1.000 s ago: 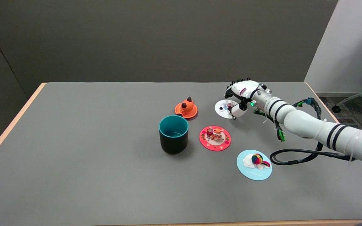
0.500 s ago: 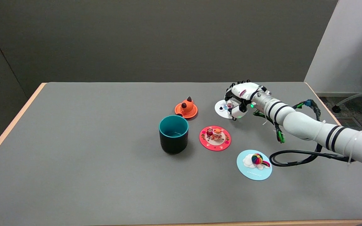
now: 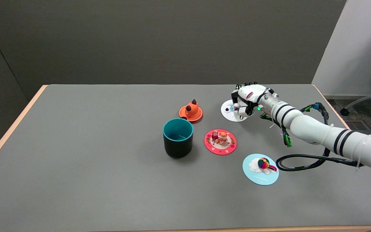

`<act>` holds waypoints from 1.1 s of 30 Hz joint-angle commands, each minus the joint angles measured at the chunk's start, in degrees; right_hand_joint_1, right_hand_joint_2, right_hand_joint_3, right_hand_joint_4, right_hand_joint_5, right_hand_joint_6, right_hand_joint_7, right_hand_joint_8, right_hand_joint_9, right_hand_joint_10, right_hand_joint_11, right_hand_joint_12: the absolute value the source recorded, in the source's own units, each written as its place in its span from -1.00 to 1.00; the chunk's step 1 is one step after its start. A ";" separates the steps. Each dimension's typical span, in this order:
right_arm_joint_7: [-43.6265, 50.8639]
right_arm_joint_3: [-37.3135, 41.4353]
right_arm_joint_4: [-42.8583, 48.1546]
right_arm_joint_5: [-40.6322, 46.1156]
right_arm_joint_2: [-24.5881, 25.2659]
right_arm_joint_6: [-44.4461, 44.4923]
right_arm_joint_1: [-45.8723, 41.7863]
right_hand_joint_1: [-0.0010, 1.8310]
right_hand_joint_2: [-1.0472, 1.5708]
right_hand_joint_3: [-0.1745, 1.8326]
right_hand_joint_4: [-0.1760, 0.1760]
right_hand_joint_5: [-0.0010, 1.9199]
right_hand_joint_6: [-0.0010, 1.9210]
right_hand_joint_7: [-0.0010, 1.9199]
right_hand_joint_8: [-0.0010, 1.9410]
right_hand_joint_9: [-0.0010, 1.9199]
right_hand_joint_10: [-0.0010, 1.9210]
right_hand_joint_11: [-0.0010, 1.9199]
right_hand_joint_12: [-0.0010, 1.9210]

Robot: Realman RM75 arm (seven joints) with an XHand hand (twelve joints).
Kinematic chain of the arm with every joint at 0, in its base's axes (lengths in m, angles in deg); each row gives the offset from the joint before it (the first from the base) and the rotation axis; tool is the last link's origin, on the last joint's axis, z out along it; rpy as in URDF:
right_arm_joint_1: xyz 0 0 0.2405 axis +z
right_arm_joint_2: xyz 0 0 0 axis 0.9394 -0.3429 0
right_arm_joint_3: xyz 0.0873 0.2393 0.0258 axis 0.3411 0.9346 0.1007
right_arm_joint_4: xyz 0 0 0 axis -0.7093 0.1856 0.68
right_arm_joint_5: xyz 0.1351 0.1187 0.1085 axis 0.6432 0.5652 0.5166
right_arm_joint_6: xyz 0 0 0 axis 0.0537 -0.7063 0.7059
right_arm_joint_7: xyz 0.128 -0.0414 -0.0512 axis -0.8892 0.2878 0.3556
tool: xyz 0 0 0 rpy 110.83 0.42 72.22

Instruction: Pick up the white cup lid.

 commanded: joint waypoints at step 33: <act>-0.08 6.47 -8.49 3.40 -3.65 -6.89 -0.33 0.12 0.83 -0.71 0.07 -0.41 0.71 -0.55 0.84 -0.54 0.14 -0.44 -0.60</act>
